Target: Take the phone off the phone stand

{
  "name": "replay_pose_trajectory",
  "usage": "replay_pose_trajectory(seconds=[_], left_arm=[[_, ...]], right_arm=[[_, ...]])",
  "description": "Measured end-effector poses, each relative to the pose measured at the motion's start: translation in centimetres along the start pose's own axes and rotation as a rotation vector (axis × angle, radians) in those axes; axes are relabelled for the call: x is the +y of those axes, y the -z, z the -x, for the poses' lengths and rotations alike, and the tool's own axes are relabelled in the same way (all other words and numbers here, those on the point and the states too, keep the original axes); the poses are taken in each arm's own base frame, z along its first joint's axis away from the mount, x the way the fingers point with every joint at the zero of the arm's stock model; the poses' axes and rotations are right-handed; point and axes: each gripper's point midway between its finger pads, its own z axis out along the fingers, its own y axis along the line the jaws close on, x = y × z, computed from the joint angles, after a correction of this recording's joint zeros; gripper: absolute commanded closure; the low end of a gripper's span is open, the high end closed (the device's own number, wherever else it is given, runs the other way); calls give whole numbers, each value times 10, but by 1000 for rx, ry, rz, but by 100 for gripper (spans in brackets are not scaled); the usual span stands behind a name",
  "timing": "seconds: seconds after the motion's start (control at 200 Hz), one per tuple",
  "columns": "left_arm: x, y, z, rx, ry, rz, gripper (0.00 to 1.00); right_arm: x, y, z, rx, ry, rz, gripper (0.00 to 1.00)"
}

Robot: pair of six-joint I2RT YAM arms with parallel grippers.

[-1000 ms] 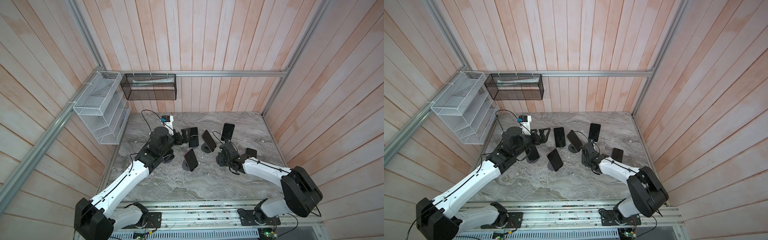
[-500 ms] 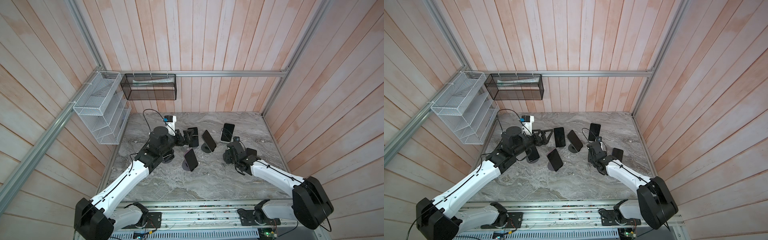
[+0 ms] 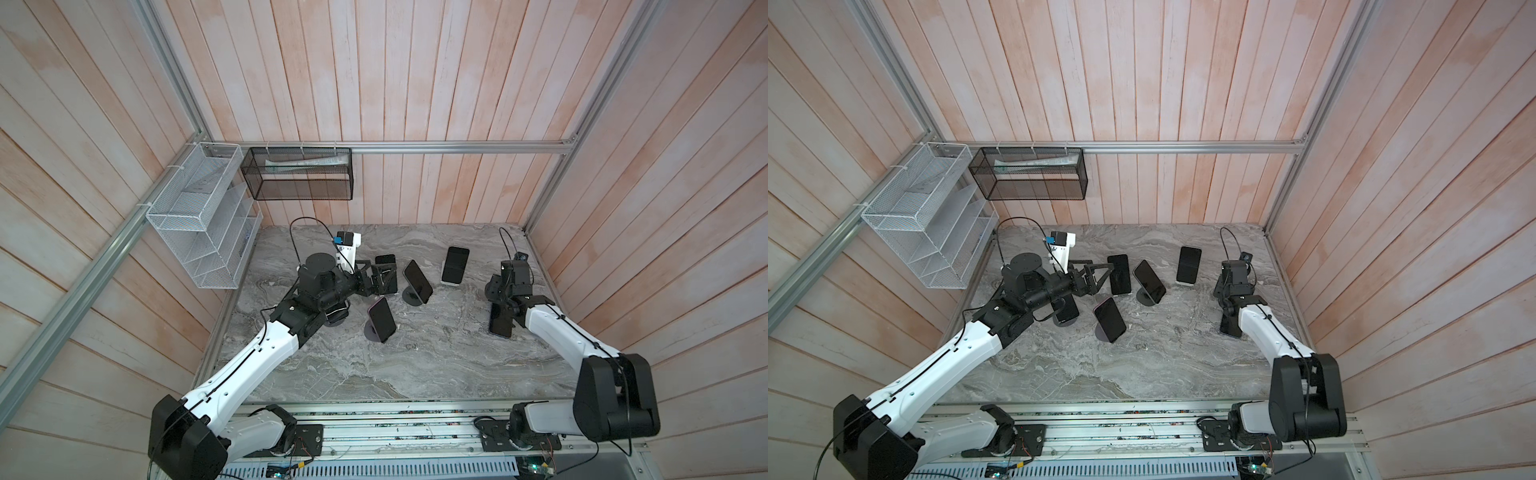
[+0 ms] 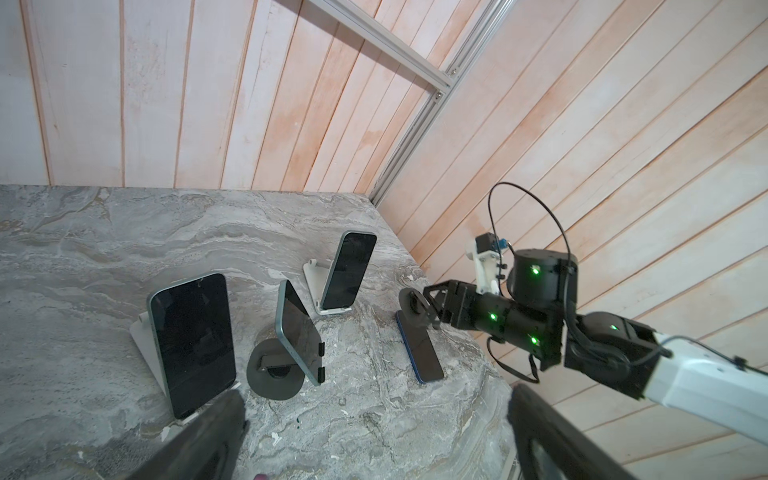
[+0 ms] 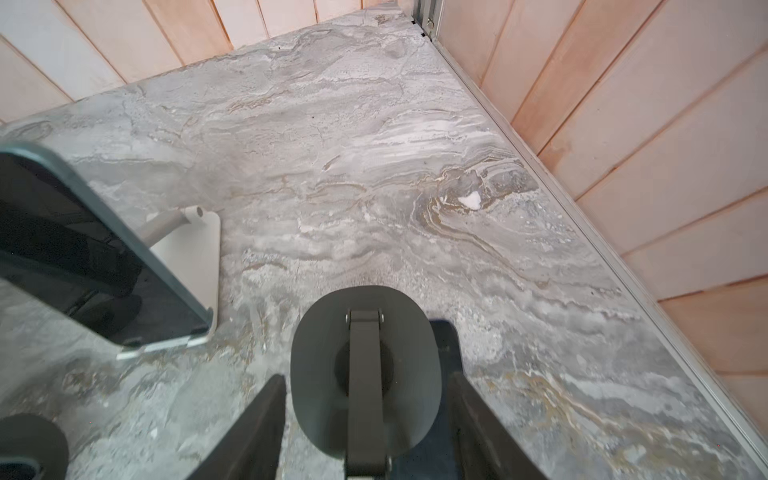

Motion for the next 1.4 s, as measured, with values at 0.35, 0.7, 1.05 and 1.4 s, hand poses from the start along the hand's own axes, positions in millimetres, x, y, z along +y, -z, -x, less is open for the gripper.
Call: replay_pose_trajectory(seconds=[0.35,0.7,1.05,1.4], left_arm=[[-3,-2,-4,16,-12,-22,0],[-5,-3,-5,21,-24,-30,0],[-5,-3,-5,21,-39,-29,0],[-7,1,-1,4,-52,-25,0]], right_arm=[[-1,-90,31,45,10,-30,45],[-2,-129,23,110,28,-28,35],[-3,-115,17,149,23,16,5],[19,1,97,-87,35,148,3]])
